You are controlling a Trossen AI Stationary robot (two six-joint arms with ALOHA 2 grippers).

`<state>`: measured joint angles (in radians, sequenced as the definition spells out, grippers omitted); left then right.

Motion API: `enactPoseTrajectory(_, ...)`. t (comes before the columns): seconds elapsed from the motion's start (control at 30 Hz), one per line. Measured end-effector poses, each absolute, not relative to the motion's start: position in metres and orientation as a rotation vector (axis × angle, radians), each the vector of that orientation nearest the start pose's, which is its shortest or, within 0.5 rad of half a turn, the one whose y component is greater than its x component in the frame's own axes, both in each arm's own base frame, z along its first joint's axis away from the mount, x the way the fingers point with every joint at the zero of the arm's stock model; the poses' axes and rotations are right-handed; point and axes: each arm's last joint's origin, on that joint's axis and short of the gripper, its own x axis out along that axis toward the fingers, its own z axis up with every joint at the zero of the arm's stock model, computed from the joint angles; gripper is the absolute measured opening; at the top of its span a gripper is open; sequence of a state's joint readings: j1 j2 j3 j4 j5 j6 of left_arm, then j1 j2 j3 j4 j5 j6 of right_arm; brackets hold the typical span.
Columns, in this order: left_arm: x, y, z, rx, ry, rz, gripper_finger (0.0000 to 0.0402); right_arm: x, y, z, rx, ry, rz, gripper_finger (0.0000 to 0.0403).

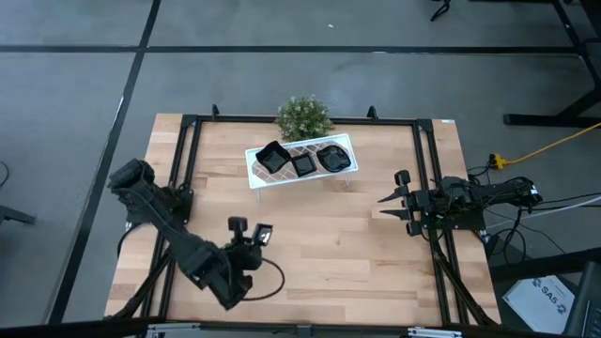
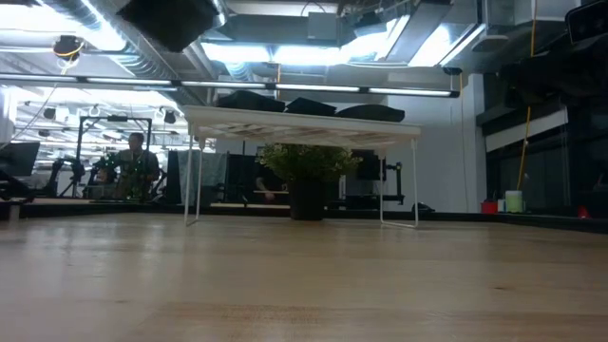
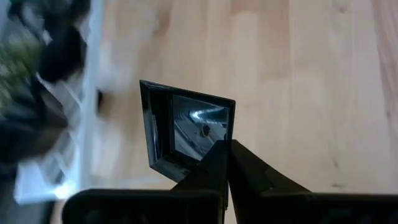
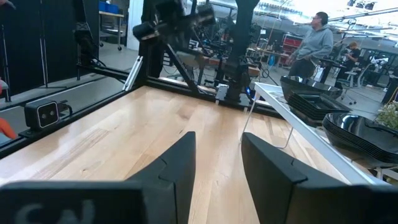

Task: Pick & Place Mini shaped plates
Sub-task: Stack the square plate on top of the square plate on the shelf

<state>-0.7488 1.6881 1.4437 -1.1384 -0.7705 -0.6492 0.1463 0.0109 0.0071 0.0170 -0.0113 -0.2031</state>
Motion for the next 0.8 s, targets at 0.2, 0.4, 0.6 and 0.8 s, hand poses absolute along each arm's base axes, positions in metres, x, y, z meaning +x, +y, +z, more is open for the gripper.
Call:
enactPoseTrajectory(0.2,0.268,-0.179,0.293,0.504,0.873,0.279,0.0002,0.097,0.015,0.167,-0.202,-0.029,0.156,0.0129)
enactPoseTrajectory(0.4,0.292,-0.149,0.296,0.666,0.904,0.242,0.0002,0.097,0.015,0.167,-0.202,-0.029,0.156,0.0129)
enactPoseTrajectory(0.6,0.313,-0.12,0.298,0.76,0.939,0.185,0.0002,0.097,0.015,0.167,-0.202,-0.029,0.156,0.0129)
enactPoseTrajectory(0.8,0.329,-0.094,0.301,0.85,0.937,0.111,0.0002,0.097,0.015,0.167,-0.202,-0.028,0.156,0.0129)
